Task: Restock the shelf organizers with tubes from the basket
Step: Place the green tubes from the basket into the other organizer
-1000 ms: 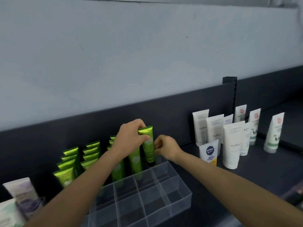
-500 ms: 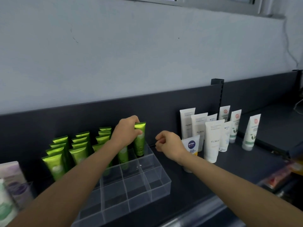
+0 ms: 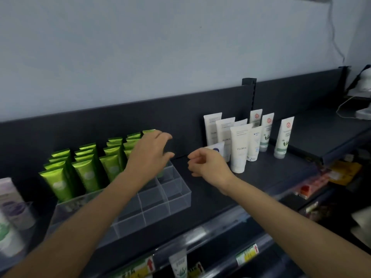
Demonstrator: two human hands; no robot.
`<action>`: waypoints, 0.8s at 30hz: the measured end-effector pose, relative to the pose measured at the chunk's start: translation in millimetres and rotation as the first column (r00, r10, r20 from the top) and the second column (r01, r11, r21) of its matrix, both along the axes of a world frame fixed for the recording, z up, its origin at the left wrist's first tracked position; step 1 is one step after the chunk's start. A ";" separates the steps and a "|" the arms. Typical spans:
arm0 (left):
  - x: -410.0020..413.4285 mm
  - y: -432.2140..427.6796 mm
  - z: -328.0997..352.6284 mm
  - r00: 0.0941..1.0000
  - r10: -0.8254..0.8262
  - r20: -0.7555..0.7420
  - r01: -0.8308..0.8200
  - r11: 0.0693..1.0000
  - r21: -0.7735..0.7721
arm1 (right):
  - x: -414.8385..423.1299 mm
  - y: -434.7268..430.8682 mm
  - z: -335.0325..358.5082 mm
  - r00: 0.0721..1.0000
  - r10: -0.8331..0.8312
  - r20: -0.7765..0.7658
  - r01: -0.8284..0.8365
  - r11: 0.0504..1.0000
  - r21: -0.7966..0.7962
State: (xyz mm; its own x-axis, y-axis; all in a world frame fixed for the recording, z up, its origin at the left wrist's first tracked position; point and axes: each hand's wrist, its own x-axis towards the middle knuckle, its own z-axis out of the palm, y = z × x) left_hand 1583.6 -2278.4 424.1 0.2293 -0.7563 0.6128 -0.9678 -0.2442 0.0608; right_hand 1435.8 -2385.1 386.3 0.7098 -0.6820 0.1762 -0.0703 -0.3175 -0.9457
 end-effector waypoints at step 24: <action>-252.1 -15.2 -338.1 0.791 -0.135 -0.597 0.545 0.600 0.586 | -351.8 38.7 -330.5 0.517 -0.170 -0.839 0.349 0.937 0.026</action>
